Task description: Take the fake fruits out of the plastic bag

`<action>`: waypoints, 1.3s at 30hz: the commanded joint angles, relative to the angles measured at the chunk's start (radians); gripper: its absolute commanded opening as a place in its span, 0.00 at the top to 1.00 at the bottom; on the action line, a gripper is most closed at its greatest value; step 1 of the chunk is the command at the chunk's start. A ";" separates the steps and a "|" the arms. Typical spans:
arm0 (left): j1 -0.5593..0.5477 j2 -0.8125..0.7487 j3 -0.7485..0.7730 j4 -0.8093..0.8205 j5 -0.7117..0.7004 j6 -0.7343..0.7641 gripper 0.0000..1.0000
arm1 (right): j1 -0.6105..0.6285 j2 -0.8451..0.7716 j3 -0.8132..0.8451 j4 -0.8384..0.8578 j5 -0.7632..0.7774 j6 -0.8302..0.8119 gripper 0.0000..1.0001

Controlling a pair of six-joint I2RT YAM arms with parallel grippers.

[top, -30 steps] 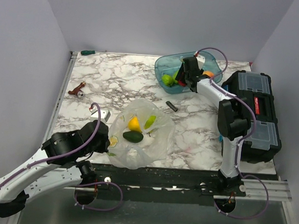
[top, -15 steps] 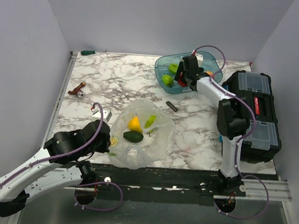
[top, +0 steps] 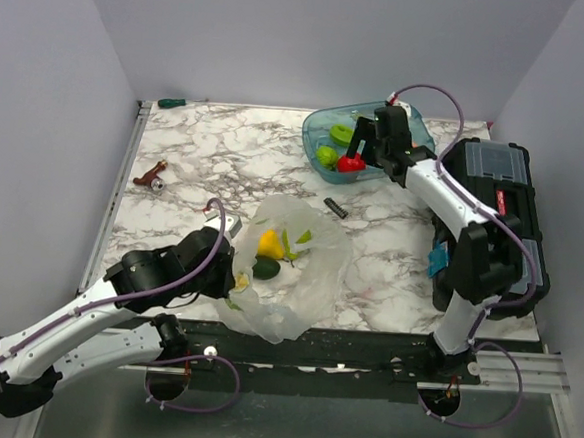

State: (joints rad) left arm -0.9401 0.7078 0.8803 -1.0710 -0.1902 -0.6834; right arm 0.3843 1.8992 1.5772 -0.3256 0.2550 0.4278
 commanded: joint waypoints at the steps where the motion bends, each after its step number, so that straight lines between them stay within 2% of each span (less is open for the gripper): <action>1: -0.003 0.019 -0.031 0.169 0.181 0.051 1.00 | 0.032 -0.212 -0.186 0.024 -0.175 0.057 0.11; 5: -0.004 0.010 -0.111 0.348 0.357 0.056 1.00 | 0.047 -0.464 -0.436 0.105 -0.346 0.118 0.13; 8: -0.005 0.004 -0.157 0.427 0.390 0.041 1.00 | 0.060 -0.645 -0.616 0.164 -0.463 0.171 0.13; 14: -0.005 -0.011 -0.188 0.448 0.335 0.019 1.00 | 0.092 -0.960 -0.773 0.062 -0.563 0.192 0.13; 17: -0.005 -0.034 -0.185 0.390 0.259 -0.001 1.00 | 0.109 -1.058 -0.820 0.018 -0.590 0.223 0.14; 21: -0.005 -0.068 -0.182 0.350 0.211 -0.032 1.00 | 0.152 -1.163 -0.880 0.060 -0.640 0.278 0.16; 25: -0.005 -0.064 -0.187 0.341 0.209 -0.046 1.00 | 0.335 -1.142 -0.910 0.103 -0.523 0.286 0.18; 28: -0.005 -0.053 -0.185 0.340 0.207 -0.053 1.00 | 0.575 -1.053 -0.920 0.162 -0.303 0.323 0.19; 31: -0.005 -0.042 -0.174 0.327 0.212 -0.059 1.00 | 0.739 -0.956 -0.925 0.244 -0.093 0.339 0.21; 33: -0.005 -0.034 -0.173 0.326 0.225 -0.059 1.00 | 0.783 -0.887 -0.927 0.293 -0.011 0.340 0.25; 37: -0.005 -0.023 -0.183 0.327 0.253 -0.062 1.00 | 0.788 -0.759 -0.949 0.418 0.107 0.351 0.35; 39: -0.005 -0.020 -0.189 0.328 0.262 -0.062 1.00 | 0.788 -0.698 -0.972 0.517 0.155 0.333 0.36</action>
State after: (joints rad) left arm -0.9401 0.6857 0.6933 -0.7368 0.0456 -0.7334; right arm 1.1679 1.1198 0.6464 -0.0170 0.1944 0.7601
